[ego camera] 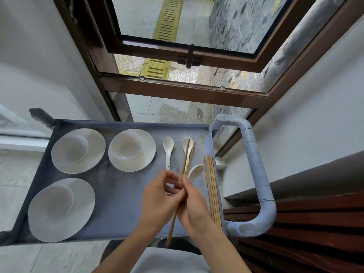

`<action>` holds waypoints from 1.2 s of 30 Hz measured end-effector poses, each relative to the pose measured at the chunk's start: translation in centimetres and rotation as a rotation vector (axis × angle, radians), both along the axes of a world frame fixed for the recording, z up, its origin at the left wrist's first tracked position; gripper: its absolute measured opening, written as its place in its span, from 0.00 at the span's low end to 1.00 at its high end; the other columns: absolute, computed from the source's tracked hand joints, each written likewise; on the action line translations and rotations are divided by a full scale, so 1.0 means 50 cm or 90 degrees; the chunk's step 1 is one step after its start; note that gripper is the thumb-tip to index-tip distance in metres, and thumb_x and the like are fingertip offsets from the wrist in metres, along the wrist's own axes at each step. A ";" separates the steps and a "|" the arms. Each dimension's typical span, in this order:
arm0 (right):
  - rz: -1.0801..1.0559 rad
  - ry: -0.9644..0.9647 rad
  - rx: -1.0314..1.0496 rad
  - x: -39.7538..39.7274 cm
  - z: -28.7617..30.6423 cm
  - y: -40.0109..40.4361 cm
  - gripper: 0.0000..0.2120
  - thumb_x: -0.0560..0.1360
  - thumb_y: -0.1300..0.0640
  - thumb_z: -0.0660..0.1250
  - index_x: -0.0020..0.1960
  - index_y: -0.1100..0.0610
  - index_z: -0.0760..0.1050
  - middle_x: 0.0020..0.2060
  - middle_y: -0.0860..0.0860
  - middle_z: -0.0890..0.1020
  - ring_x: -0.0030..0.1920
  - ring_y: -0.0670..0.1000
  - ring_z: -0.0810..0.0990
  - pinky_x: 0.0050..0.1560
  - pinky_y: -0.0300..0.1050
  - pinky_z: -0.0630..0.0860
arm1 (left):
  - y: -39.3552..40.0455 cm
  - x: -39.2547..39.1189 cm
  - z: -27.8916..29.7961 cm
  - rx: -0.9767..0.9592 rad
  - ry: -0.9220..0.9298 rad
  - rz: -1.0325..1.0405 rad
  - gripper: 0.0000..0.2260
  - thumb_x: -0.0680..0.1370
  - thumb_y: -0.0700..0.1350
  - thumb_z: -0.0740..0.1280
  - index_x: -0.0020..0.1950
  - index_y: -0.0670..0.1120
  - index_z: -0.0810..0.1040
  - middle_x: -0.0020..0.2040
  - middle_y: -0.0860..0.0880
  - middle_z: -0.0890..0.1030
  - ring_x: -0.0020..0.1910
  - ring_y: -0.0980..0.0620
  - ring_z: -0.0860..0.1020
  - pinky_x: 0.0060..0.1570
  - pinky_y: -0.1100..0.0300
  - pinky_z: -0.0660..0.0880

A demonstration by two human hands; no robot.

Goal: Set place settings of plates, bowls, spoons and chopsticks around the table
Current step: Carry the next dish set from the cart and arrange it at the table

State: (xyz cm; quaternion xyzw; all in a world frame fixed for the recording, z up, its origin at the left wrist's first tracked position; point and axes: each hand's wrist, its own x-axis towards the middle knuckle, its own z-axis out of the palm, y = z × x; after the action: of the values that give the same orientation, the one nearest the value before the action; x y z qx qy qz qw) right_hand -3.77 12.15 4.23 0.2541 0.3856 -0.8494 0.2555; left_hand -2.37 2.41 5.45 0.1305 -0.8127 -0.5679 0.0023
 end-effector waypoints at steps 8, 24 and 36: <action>0.007 -0.001 0.080 -0.016 -0.014 0.011 0.15 0.83 0.52 0.62 0.53 0.65 0.75 0.45 0.62 0.77 0.48 0.60 0.81 0.53 0.52 0.82 | -0.036 0.010 -0.010 0.093 -0.032 -0.087 0.11 0.73 0.39 0.79 0.46 0.49 0.79 0.45 0.51 0.85 0.52 0.56 0.85 0.46 0.63 0.83; 0.058 -0.040 0.178 -0.177 -0.044 -0.128 0.11 0.80 0.56 0.58 0.38 0.54 0.69 0.26 0.45 0.60 0.21 0.43 0.55 0.19 0.37 0.51 | -0.379 -0.061 -0.152 0.102 -0.230 0.216 0.04 0.74 0.52 0.71 0.41 0.54 0.84 0.38 0.52 0.86 0.37 0.53 0.83 0.43 0.52 0.82; 0.147 0.018 0.614 -0.281 -0.127 -0.233 0.25 0.65 0.37 0.80 0.55 0.48 0.80 0.48 0.39 0.83 0.47 0.37 0.79 0.42 0.35 0.70 | -0.392 -0.178 -0.212 0.186 -0.299 0.271 0.20 0.77 0.56 0.73 0.56 0.40 0.78 0.49 0.48 0.83 0.52 0.44 0.80 0.53 0.49 0.79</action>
State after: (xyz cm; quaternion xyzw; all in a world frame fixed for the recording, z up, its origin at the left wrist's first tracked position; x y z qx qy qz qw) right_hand -17.82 0.51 -2.11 0.2875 0.7636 -0.5439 0.1958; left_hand -11.30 -17.21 -5.15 0.4228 -0.6556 -0.6199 -0.0850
